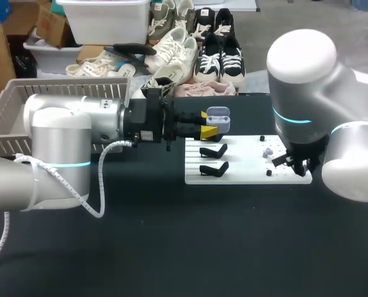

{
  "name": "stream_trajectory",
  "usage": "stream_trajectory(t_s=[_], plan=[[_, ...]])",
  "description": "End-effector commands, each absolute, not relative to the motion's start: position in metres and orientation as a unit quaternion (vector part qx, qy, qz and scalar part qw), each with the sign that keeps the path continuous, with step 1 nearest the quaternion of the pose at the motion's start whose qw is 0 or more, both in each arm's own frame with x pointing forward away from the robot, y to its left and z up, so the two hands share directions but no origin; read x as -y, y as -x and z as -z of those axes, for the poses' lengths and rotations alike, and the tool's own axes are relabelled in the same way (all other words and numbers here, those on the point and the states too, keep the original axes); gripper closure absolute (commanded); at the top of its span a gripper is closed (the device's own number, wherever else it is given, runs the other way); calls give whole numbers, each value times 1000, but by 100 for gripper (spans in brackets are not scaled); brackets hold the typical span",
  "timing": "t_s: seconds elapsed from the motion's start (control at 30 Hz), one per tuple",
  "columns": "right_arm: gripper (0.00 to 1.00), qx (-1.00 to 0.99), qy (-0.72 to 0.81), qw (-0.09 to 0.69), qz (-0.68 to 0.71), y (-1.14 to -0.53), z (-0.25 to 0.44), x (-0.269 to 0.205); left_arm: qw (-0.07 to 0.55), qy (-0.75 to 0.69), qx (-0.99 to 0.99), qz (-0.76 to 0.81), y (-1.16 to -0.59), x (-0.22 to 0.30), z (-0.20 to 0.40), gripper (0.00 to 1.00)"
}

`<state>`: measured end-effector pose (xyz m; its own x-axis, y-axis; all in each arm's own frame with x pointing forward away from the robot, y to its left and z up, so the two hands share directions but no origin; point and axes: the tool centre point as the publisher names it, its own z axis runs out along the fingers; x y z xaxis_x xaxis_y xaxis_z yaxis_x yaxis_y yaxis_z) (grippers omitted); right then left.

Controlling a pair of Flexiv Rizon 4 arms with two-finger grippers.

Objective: Pick up each earbud case from the left stands, insert the matching earbuds, close the lid, and place the case in the box.

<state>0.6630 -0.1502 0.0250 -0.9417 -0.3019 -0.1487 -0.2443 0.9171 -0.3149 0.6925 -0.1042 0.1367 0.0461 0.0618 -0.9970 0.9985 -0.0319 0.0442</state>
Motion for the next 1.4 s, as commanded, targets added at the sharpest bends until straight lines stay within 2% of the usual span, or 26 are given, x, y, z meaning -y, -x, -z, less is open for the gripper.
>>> stream_trajectory(t_s=[0.03,0.33,0.97,1.13,1.4], plan=[[100,-973,142,100,154,-654,-38,148,489,-533,-497,479,-691,105,-137,100],[100,-968,164,112,153,-634,-75,135,489,-533,-497,479,-691,105,-137,100],[100,-960,222,118,120,-596,-149,74,489,-533,-497,479,-691,105,-137,100],[100,-953,241,149,112,-582,-169,57,489,-533,-497,479,-691,105,-137,100],[100,-953,241,149,112,-582,-169,57,489,-533,-497,479,-691,105,-137,100]])
